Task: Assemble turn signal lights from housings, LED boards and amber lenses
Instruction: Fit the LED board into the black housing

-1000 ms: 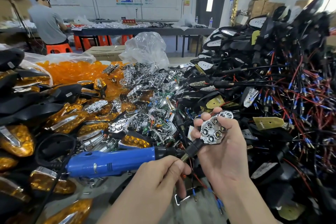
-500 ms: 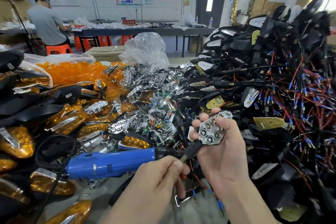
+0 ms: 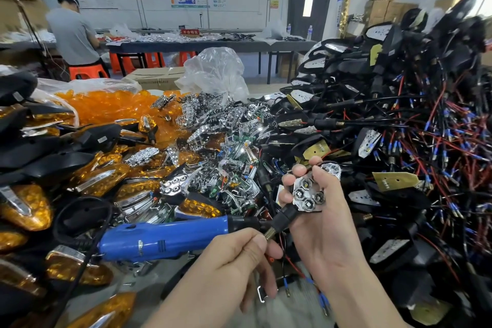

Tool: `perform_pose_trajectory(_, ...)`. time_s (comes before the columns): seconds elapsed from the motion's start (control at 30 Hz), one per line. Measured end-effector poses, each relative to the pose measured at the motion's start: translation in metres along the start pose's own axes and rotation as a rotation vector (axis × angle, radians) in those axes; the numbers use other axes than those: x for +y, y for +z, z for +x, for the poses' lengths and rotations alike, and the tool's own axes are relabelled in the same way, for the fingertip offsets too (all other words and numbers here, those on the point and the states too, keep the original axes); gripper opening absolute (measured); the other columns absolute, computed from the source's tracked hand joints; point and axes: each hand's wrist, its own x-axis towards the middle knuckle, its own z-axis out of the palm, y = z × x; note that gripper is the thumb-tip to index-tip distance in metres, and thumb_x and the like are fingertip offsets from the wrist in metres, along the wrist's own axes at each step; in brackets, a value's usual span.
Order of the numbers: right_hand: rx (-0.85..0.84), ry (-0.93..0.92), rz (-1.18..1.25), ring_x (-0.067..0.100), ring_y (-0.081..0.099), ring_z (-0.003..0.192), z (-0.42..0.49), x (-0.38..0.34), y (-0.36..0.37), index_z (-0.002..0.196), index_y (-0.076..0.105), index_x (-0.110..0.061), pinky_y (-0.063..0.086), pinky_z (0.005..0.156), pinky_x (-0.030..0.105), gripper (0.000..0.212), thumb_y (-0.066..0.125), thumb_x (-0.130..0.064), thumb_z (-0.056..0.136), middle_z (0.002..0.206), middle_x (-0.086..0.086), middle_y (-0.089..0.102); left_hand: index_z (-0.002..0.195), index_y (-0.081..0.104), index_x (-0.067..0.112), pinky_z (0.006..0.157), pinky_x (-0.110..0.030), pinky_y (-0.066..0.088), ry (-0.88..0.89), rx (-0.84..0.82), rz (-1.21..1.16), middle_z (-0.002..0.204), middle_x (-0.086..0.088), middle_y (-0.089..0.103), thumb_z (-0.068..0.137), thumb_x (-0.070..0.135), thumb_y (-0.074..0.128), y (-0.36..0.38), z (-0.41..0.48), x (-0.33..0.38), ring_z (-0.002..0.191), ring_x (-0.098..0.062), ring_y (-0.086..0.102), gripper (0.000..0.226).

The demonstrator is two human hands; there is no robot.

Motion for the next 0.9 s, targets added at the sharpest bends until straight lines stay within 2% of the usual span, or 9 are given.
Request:
perform_pose_trajectory(0.23,-0.001,-0.01,-0.051,0.016,0.064,0.066,-0.002,-0.002,0.002,0.087,0.068,-0.021,0.049,0.051,0.026,0.015,0.057,-0.01,0.087,0.078,0.001,0.063,0.092,0.068,0.012,0.04,-0.014,0.031,-0.017,0.005,-0.055,0.065,-0.007,0.069,0.104,0.027,0.044,-0.001,0.001,0.002,0.042,-0.015,0.046,0.03)
perform_pose_trajectory(0.3,-0.009,-0.018,-0.067,0.017,0.066,0.069,-0.002,-0.001,0.0,0.086,0.07,-0.021,0.052,0.054,0.027,0.024,0.053,-0.007,0.094,0.079,0.002,0.064,0.093,0.07,0.023,0.042,-0.014,0.033,0.005,0.017,-0.037,0.068,-0.005,0.071,0.104,0.025,0.044,-0.002,0.003,0.0,0.045,-0.016,0.05,0.029)
perform_pose_trajectory(0.43,-0.05,-0.012,-0.078,0.025,0.073,0.08,-0.002,0.003,0.001,0.094,0.067,-0.016,0.06,0.069,0.033,0.011,0.06,-0.01,0.087,0.08,0.006,0.067,0.099,0.07,0.047,0.054,-0.023,0.046,0.067,0.086,-0.02,0.08,0.0,0.072,0.102,0.011,0.044,-0.001,0.008,-0.005,0.059,-0.014,0.061,0.045)
perform_pose_trajectory(0.5,-0.057,-0.001,-0.125,0.031,0.075,0.091,-0.004,0.006,0.001,0.094,0.069,-0.015,0.061,0.081,0.037,0.012,0.063,-0.013,0.083,0.081,0.007,0.068,0.101,0.071,0.046,0.063,-0.028,0.052,0.115,0.157,-0.041,0.083,0.001,0.073,0.093,0.028,0.048,0.0,0.009,-0.007,0.068,-0.012,0.066,0.03)
perform_pose_trajectory(0.57,-0.08,0.031,-0.196,0.032,0.074,0.103,-0.007,0.01,0.002,0.096,0.068,-0.016,0.061,0.088,0.036,0.014,0.066,-0.016,0.083,0.083,0.006,0.069,0.106,0.069,0.046,0.068,-0.026,0.056,0.154,0.163,-0.048,0.085,0.005,0.073,0.086,0.048,0.05,0.001,0.009,-0.008,0.075,-0.007,0.067,0.028)
perform_pose_trajectory(0.67,-0.113,0.142,-0.274,0.027,0.072,0.111,-0.013,0.016,0.002,0.097,0.07,-0.02,0.062,0.076,0.032,0.012,0.068,-0.016,0.085,0.09,0.006,0.073,0.106,0.067,0.042,0.063,-0.028,0.056,0.213,0.119,-0.081,0.078,0.011,0.067,0.089,0.062,0.052,0.005,0.008,-0.005,0.069,-0.008,0.064,0.03)
perform_pose_trajectory(0.77,-0.114,0.235,-0.394,0.022,0.072,0.084,-0.019,0.017,0.007,0.107,0.061,-0.016,0.049,0.042,0.028,0.03,0.074,-0.026,0.081,0.11,0.011,0.076,0.094,0.067,0.029,0.053,-0.025,0.049,0.233,0.149,-0.13,0.071,0.003,0.058,0.089,0.054,0.054,0.008,0.009,-0.001,0.062,-0.013,0.06,0.028)
perform_pose_trajectory(0.83,-0.114,0.246,-0.399,0.022,0.068,0.07,-0.021,0.018,0.009,0.108,0.059,-0.018,0.04,0.035,0.024,0.034,0.065,-0.032,0.078,0.113,0.014,0.074,0.094,0.066,0.022,0.052,-0.026,0.048,0.225,0.153,-0.156,0.067,0.001,0.058,0.085,0.052,0.055,0.007,0.009,-0.003,0.061,-0.015,0.059,0.033)
perform_pose_trajectory(0.9,-0.119,0.25,-0.382,0.023,0.069,0.069,-0.021,0.017,0.009,0.112,0.057,-0.016,0.042,0.034,0.025,0.036,0.063,-0.031,0.08,0.113,0.018,0.073,0.096,0.067,0.025,0.053,-0.025,0.047,0.216,0.143,-0.156,0.062,0.001,0.058,0.084,0.054,0.056,0.006,0.009,-0.003,0.057,-0.014,0.055,0.033)
